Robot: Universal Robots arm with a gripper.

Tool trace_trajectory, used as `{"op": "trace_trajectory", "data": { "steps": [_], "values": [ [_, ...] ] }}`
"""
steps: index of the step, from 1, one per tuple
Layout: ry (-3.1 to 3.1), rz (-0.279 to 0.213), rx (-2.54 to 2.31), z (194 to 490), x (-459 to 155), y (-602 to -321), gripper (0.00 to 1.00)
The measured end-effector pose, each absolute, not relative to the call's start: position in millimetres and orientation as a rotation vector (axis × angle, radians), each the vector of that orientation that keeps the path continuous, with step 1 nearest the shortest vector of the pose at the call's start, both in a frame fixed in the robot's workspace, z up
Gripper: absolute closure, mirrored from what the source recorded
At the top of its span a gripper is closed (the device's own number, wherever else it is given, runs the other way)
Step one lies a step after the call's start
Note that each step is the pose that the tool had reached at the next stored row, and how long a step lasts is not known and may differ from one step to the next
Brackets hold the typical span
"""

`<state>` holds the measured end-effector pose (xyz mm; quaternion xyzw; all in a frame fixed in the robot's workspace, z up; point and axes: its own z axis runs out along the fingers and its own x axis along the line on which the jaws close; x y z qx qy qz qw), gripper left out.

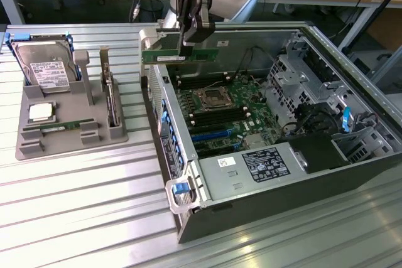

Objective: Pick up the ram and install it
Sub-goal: 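Pick up the ram and move it above insertion slot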

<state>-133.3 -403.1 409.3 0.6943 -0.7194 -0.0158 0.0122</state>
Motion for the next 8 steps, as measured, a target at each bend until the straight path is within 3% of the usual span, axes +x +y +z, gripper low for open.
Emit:
{"op": "trace_trajectory", "data": {
  "steps": [8],
  "values": [
    [-2.243, -0.049, 2.164, 409.0, -122.5, -403.1, 0.87]
  ]
}}
